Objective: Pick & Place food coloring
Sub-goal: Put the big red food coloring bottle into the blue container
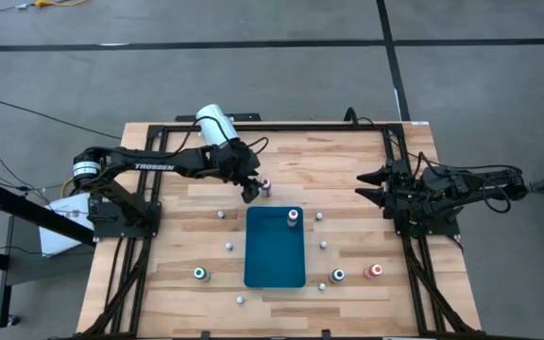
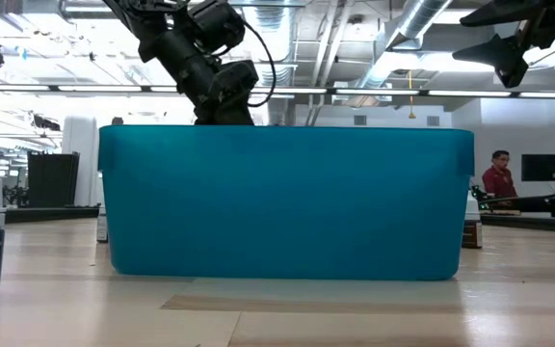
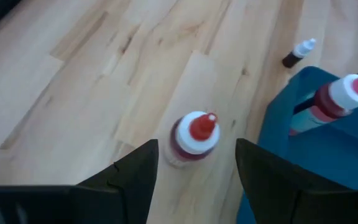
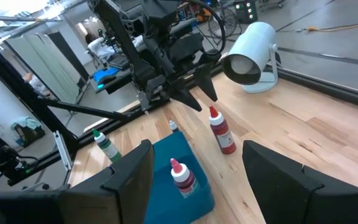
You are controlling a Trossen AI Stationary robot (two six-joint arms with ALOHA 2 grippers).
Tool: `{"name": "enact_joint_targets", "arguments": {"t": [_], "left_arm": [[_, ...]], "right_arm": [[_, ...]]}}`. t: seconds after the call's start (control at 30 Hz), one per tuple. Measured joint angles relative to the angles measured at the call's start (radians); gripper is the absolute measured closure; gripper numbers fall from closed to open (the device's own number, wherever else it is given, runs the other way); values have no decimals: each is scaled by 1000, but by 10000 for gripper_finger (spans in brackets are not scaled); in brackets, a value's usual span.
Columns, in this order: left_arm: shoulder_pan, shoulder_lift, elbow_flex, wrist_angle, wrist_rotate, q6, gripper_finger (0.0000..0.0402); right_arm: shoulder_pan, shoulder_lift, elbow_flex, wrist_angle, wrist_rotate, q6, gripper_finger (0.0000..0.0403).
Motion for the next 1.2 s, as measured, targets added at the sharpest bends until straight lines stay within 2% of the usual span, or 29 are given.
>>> {"name": "enact_joint_targets", "arguments": {"t": [0.43, 0.67, 0.93, 1.2], "left_arm": [[0, 69, -2, 8, 15, 20, 195], [1, 65, -1, 8, -8, 68, 195], [0, 65, -1, 9, 50, 76, 195], [-5, 65, -1, 53, 42, 99, 195]], "right_arm": [[0, 0, 1, 8, 0, 3, 168], [0, 0, 1, 6, 0, 19, 168], [0, 0, 1, 6, 0, 19, 168], [0, 0, 1, 6, 0, 18, 168]]}}
